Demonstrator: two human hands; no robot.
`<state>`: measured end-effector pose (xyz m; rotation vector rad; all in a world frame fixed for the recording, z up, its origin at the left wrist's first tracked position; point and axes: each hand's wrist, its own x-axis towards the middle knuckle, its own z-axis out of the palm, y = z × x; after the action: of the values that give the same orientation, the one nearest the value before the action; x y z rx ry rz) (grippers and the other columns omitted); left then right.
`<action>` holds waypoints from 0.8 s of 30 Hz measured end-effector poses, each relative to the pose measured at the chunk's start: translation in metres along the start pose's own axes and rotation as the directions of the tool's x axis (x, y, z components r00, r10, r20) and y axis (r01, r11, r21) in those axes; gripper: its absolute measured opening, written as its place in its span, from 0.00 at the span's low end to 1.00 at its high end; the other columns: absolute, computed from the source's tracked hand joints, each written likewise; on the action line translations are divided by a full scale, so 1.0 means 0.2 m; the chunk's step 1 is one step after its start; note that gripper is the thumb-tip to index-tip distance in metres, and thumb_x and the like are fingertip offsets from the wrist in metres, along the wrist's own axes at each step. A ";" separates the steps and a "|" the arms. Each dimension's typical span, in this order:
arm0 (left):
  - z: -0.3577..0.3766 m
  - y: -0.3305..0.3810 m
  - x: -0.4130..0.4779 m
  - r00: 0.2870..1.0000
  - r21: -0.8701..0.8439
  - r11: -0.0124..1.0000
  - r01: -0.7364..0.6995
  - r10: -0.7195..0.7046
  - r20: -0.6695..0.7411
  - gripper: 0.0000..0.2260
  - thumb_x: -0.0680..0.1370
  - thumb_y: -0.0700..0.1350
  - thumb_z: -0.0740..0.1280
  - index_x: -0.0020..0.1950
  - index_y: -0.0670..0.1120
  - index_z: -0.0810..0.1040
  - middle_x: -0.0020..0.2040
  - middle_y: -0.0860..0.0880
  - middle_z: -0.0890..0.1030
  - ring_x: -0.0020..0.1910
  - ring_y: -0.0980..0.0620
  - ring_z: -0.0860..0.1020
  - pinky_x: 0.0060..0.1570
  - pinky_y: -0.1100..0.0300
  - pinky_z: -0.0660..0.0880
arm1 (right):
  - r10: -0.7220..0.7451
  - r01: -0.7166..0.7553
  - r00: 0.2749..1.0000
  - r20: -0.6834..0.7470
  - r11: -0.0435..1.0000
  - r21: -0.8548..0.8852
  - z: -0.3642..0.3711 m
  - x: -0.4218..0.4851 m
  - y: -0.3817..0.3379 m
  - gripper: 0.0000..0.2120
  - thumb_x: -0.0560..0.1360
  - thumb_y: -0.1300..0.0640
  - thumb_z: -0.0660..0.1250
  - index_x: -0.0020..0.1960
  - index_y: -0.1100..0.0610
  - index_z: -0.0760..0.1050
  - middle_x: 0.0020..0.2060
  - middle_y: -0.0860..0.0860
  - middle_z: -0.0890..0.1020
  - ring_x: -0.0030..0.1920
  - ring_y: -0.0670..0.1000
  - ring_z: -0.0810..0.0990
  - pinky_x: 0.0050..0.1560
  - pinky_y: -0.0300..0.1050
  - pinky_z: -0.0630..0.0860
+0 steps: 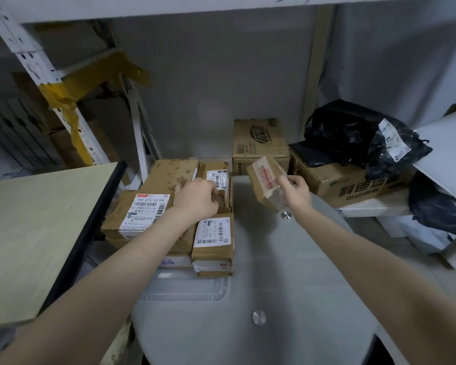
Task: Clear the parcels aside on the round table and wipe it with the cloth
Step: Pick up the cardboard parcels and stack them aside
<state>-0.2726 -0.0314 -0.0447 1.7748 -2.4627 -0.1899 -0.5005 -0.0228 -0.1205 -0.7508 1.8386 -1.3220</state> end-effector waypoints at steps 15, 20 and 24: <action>-0.05 0.06 -0.06 0.999 -0.131 0.990 0.042 -0.044 -0.012 0.17 0.74 0.44 0.65 0.63 0.49 0.76 0.63 0.47 0.76 0.63 0.45 0.74 0.69 0.41 0.63 | 0.283 -0.455 0.887 0.364 0.672 0.584 -0.17 -0.20 -0.08 0.26 0.69 0.36 0.61 0.56 0.53 0.79 0.50 0.52 0.83 0.50 0.53 0.79 0.43 0.42 0.74; -0.12 0.11 -0.13 0.989 -0.427 0.902 -0.060 -0.005 -0.148 0.17 0.76 0.44 0.67 0.65 0.46 0.75 0.63 0.47 0.77 0.62 0.48 0.75 0.58 0.58 0.71 | 0.251 -0.581 0.781 0.572 0.630 0.516 -0.18 -0.32 -0.10 0.34 0.70 0.30 0.53 0.62 0.53 0.78 0.51 0.54 0.83 0.47 0.54 0.80 0.39 0.40 0.73; -0.17 0.13 -0.20 0.999 -0.735 0.675 0.054 -0.035 0.042 0.25 0.74 0.56 0.69 0.69 0.49 0.71 0.65 0.48 0.76 0.62 0.49 0.75 0.64 0.51 0.72 | 0.218 -0.651 0.665 0.714 0.637 0.412 -0.18 -0.42 -0.10 0.42 0.69 0.25 0.48 0.58 0.58 0.78 0.45 0.59 0.82 0.35 0.55 0.81 0.28 0.37 0.74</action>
<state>-0.2785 0.0140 -0.0067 1.4351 -1.8915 -1.0532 -0.4833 0.0578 -0.0750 -0.2224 0.8424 -1.0654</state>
